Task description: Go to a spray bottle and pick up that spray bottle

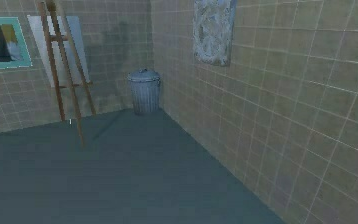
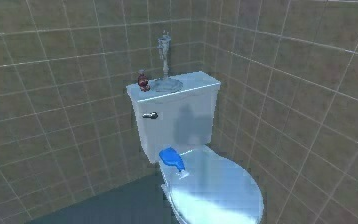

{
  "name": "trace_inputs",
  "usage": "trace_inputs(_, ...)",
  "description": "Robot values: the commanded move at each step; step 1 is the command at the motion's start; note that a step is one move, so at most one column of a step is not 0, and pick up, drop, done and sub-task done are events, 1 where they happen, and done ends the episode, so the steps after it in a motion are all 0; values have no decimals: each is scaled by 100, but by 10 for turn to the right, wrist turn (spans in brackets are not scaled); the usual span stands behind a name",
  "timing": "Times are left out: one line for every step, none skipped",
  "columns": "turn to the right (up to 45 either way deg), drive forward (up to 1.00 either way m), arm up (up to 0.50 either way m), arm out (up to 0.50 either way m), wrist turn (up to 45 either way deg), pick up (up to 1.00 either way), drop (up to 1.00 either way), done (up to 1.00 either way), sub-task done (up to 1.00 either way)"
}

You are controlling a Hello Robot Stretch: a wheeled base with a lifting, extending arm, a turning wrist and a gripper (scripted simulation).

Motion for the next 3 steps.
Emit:
trace_inputs(0,0,14,0,0,0,0,0,0)
trace_inputs(0,0,0,46,0,0,0,0,0)
trace_inputs(0,0,0,0,450,0,0,0,0)
